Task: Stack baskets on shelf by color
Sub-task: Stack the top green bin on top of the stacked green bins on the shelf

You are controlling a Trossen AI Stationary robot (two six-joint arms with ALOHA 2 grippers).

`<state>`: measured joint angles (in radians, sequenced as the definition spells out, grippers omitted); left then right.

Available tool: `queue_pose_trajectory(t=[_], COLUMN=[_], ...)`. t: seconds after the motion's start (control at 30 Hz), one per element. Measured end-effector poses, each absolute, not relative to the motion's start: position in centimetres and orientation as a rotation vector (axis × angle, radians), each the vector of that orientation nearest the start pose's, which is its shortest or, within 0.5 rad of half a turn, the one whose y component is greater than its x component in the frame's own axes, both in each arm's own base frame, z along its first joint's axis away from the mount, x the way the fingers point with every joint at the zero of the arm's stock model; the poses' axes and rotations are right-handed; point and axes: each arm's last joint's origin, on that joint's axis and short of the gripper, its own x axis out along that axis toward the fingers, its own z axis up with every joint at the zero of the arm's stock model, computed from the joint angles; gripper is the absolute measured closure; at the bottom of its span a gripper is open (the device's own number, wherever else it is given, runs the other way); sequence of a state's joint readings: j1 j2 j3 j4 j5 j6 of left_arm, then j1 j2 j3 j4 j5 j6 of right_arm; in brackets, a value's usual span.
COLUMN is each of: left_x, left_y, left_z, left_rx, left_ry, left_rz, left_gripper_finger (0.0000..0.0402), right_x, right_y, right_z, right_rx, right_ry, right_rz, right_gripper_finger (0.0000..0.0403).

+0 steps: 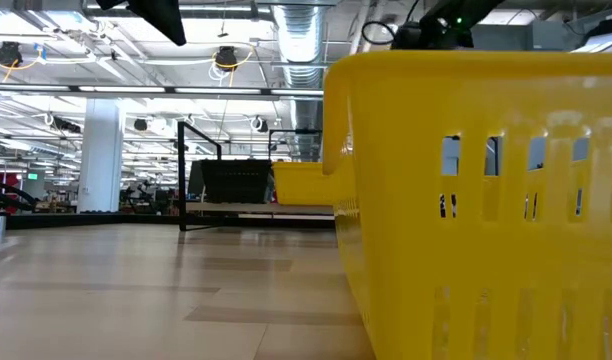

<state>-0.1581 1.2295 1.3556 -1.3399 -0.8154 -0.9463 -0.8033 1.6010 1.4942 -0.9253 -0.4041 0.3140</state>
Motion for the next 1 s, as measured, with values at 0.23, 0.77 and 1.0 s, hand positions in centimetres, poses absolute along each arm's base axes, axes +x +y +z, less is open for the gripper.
queue_pose_trajectory(t=[0.23,0.77,1.0], left_x=[19.9,19.8,19.8], left_y=[-1.0,-1.0,-1.0], left_z=[36.1,36.1,36.1], left_rx=[-0.232,-0.15,-0.15], left_ry=[0.71,0.753,0.753], left_rz=[0.986,0.951,0.951], left_gripper_finger=[0.0401,0.0401,0.0401], right_x=[24.2,25.9,26.2], right_y=[-20.5,-18.2,-17.8], right_z=[33.0,32.3,32.3], right_rx=[0.901,0.947,0.961], right_ry=[0.8,0.86,0.861], right_rz=[-0.573,-0.728,-0.733], right_gripper_finger=[0.0403,0.0403,0.0403])
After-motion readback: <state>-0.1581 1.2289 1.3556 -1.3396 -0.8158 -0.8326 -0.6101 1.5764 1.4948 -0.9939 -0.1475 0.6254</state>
